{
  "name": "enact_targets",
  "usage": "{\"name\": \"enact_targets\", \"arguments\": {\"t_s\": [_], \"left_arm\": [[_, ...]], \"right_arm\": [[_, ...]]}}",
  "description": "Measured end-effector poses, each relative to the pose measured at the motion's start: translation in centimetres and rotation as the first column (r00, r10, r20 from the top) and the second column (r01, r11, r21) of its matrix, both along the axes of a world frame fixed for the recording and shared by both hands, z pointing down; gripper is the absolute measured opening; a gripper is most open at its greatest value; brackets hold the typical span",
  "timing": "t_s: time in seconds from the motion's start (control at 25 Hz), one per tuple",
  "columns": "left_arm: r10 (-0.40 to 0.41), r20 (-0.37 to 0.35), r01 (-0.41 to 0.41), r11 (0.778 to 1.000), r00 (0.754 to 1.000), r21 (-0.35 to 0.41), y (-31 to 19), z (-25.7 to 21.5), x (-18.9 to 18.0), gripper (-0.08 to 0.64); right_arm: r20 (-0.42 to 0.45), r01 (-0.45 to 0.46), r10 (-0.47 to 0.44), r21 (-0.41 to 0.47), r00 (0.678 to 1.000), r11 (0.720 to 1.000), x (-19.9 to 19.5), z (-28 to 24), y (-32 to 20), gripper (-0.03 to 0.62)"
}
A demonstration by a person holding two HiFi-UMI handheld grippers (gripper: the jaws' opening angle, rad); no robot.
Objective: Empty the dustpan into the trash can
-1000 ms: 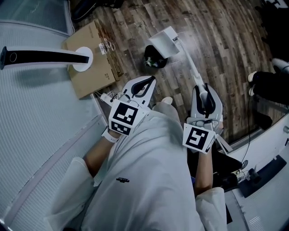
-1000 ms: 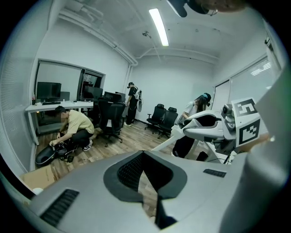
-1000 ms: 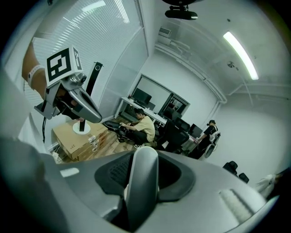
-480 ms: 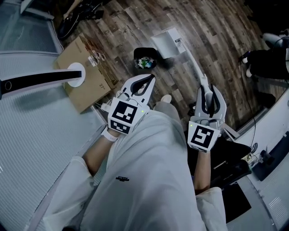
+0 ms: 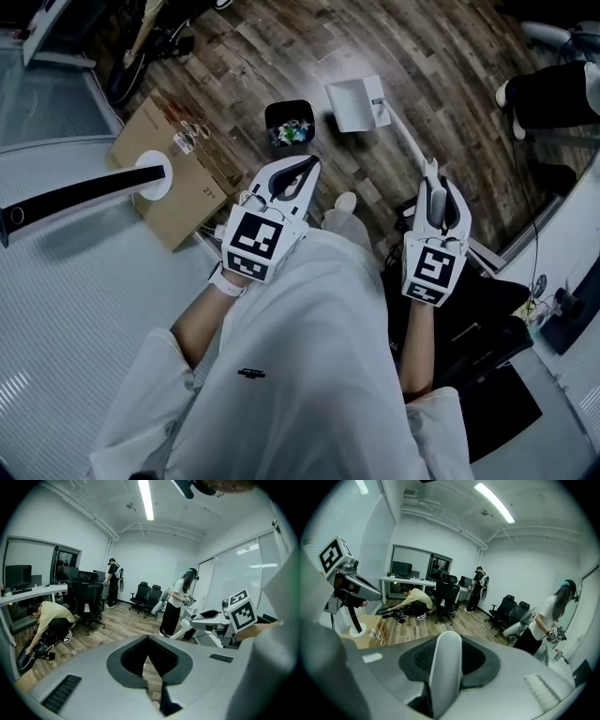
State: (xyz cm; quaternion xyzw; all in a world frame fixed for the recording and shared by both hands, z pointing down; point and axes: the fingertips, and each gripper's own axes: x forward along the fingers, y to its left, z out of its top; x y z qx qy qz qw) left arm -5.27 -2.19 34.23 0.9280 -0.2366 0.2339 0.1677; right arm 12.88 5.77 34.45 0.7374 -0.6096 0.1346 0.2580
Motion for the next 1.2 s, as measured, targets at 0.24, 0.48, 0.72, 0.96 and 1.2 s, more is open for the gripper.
{"name": "enact_targets", "arguments": {"t_s": [0.24, 0.48, 0.72, 0.96, 1.2], "left_arm": [[0.032, 0.036, -0.031, 0.999, 0.999, -0.019, -0.3, 1.0, 0.8, 0.006], [0.067, 0.067, -0.063, 0.997, 0.996, -0.054, 0.2, 2.6, 2.2, 0.006], [0.080, 0.101, -0.073, 0.995, 0.992, -0.064, -0.4, 3.8, 2.4, 0.006], [0.100, 0.115, -0.090, 0.992, 0.988, -0.082, -0.8, 5.3, 2.7, 0.008], [0.110, 0.132, -0.095, 0.989, 0.985, -0.111, -0.7, 6.4, 3.0, 0.007]], "right_arm": [[0.098, -0.127, 0.133, -0.058, 0.986, 0.990, 2.6, 4.6, 0.4, 0.121], [0.161, -0.228, 0.251, -0.147, 0.955, 0.963, 4.9, 11.0, -0.4, 0.121], [0.212, -0.295, 0.341, -0.222, 0.916, 0.929, 6.3, 16.7, -0.9, 0.121], [0.238, -0.367, 0.436, -0.285, 0.868, 0.885, 7.5, 21.2, -1.2, 0.121], [0.216, -0.397, 0.482, -0.342, 0.849, 0.852, 7.9, 24.3, -2.2, 0.121]]}}
